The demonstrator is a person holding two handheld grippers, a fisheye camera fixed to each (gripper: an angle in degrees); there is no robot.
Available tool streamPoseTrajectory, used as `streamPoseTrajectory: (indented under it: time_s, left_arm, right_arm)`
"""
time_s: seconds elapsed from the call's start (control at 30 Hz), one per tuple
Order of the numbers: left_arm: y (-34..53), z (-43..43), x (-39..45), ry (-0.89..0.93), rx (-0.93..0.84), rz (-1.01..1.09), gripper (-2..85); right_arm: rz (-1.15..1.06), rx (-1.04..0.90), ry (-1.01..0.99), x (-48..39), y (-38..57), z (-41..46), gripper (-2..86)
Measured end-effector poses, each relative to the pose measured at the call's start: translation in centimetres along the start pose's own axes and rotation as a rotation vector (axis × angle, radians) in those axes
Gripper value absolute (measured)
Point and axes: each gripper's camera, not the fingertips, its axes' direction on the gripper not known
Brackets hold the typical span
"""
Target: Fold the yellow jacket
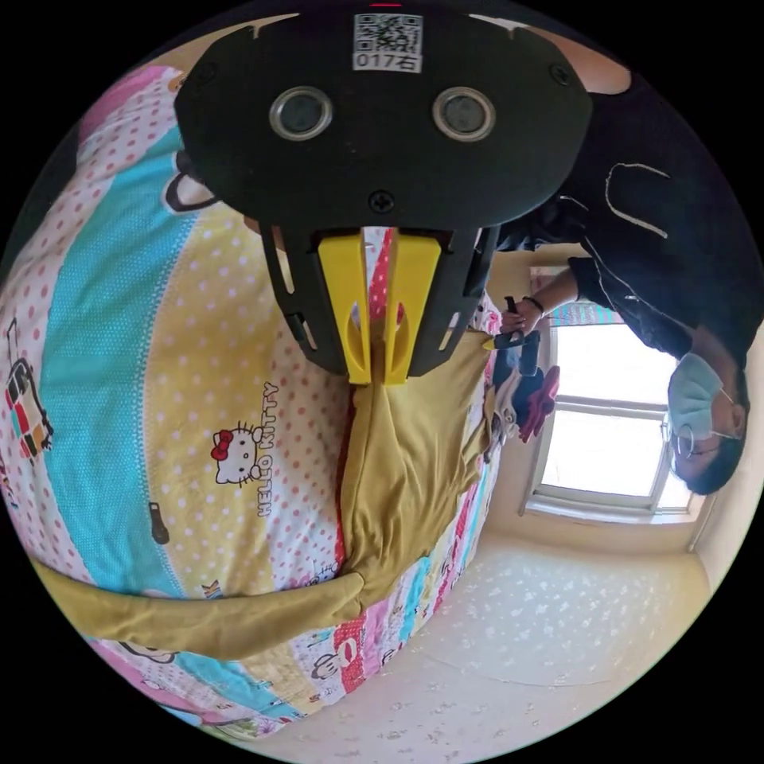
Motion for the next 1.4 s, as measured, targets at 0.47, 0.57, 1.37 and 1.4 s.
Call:
streamPoseTrajectory:
  time_s: [0.47, 0.57, 1.37, 1.4]
  left_arm:
    - [11.2, 0.1, -1.1, -0.179, -0.056, -0.116, 4.1]
    - [13.0, 3.4, -4.9, -0.148, -0.004, -0.194, 6.1]
    - [5.2, -4.4, -5.6, -1.08, 0.406, 0.394, 14.5]
    - [3.9, -3.6, -6.9, -1.091, 0.372, 0.376, 14.6]
  right_arm:
    - [0.213, -0.117, 0.045, 0.5, 11.7, 2.1, 4.4]
    - [0.304, -0.117, -0.09, 4.1, 13.0, 3.5, 6.2]
    - [-0.544, -0.365, -0.326, -26.5, -12.0, 27.2, 9.5]
    - [-0.532, -0.363, -0.336, -27.0, -11.6, 27.9, 9.5]
